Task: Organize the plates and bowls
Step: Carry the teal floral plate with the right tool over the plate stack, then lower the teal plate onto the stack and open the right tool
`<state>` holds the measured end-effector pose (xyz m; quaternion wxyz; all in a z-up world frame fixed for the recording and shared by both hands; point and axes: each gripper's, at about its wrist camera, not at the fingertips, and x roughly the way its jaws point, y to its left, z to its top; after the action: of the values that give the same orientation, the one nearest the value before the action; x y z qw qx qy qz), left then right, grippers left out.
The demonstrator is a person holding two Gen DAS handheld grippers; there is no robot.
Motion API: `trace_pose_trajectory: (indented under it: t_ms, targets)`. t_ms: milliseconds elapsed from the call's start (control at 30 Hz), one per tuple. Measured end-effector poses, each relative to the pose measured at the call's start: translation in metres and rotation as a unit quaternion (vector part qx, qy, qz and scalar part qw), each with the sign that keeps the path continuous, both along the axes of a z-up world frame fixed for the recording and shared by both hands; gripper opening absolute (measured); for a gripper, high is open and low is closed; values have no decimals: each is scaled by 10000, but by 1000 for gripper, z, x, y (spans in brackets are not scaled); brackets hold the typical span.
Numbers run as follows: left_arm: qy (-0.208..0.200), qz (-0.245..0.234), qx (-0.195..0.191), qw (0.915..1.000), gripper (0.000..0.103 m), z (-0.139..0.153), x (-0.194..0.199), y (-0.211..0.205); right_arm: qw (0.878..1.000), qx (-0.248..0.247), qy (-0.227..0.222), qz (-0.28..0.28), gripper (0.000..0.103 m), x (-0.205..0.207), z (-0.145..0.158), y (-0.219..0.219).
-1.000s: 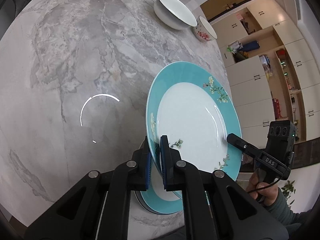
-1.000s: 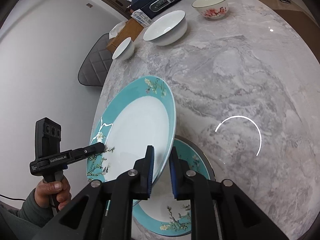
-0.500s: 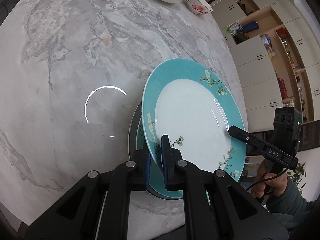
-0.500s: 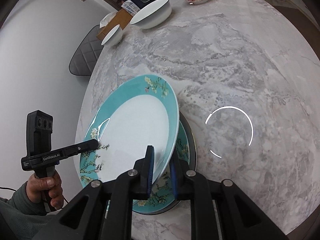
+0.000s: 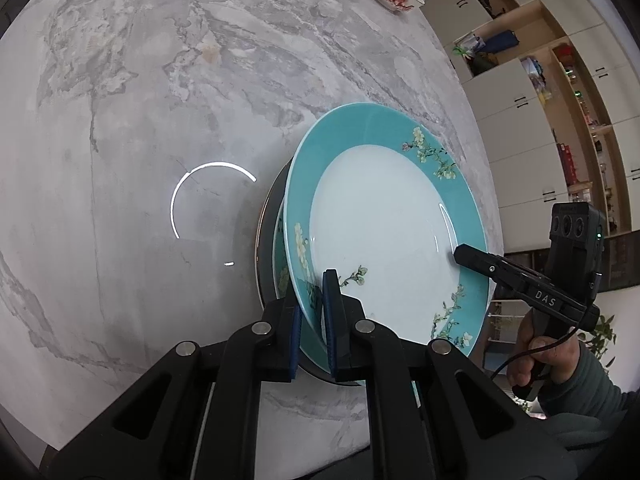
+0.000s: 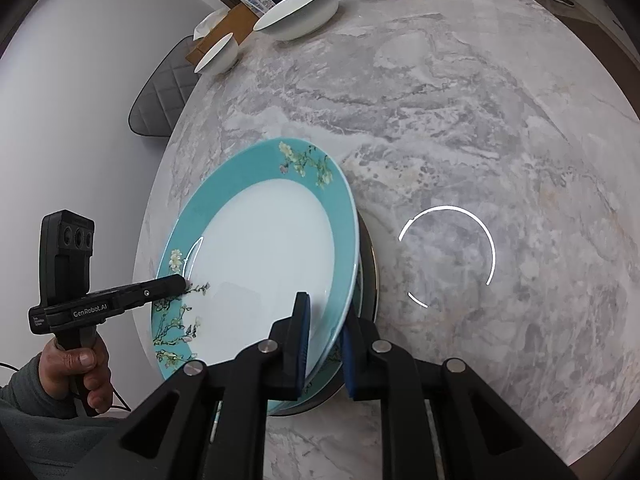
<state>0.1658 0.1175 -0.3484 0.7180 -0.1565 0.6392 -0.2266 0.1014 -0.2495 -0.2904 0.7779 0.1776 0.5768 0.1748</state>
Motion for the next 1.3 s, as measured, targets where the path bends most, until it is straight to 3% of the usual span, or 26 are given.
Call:
trace_pose_trajectory:
  t_ms: [533,867,1300]
  targets:
    - [109,-76,16,9999,8,-4,0,-2,9977,-618,-76,264,18,3,5,14]
    - [95,-161,152,9997,9,-4,2,-7,9889,-1439,15,368,23,3,7,28]
    - [257,-251,272,9990,11,-6,5,-14,9793,-1972,-48,458,26,3,13,38]
